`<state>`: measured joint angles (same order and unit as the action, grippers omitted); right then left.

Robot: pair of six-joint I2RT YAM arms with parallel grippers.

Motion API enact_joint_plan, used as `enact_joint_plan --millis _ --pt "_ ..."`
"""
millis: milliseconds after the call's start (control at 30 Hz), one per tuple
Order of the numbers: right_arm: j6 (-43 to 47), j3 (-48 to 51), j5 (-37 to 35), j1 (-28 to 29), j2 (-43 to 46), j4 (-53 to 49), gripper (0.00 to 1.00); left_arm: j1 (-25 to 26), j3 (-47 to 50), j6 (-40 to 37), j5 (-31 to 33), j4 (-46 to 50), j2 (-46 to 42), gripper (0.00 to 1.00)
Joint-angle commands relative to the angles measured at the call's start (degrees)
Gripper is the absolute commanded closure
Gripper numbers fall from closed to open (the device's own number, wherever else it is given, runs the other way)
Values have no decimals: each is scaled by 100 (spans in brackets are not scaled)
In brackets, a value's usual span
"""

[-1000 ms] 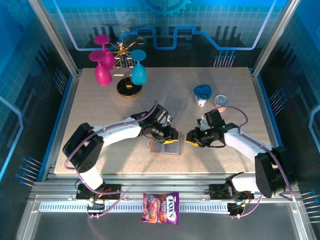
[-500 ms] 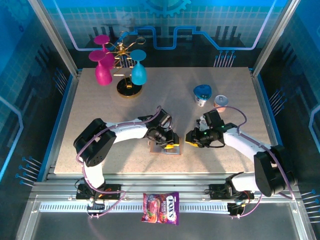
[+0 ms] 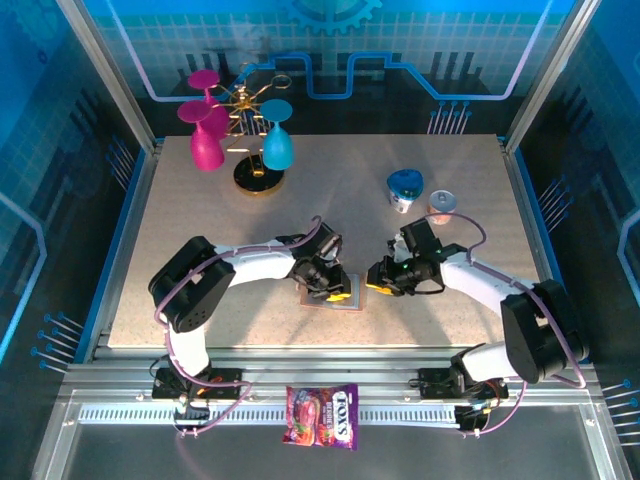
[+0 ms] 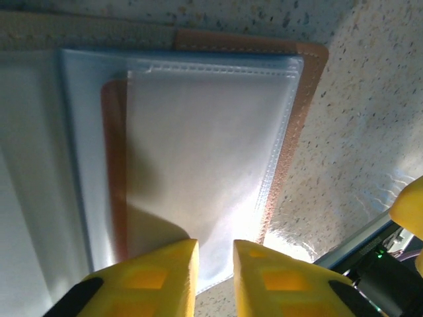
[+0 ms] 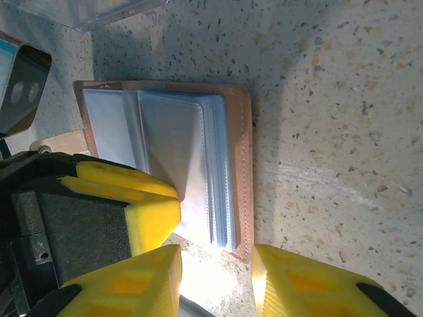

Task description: Take the credit cards out of the card holder

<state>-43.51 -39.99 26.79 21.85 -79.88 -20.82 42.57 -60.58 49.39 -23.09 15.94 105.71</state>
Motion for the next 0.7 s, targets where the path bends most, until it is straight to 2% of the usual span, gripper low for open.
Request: enact_joint_plan --millis 0,667 --pt "-57 -150 -65 116 -110 93 65 -38 206 -17 160 177 -24 82" --pt "-385 -402 263 415 -930 795 68 -236 758 333 -2 -467 -328 87"
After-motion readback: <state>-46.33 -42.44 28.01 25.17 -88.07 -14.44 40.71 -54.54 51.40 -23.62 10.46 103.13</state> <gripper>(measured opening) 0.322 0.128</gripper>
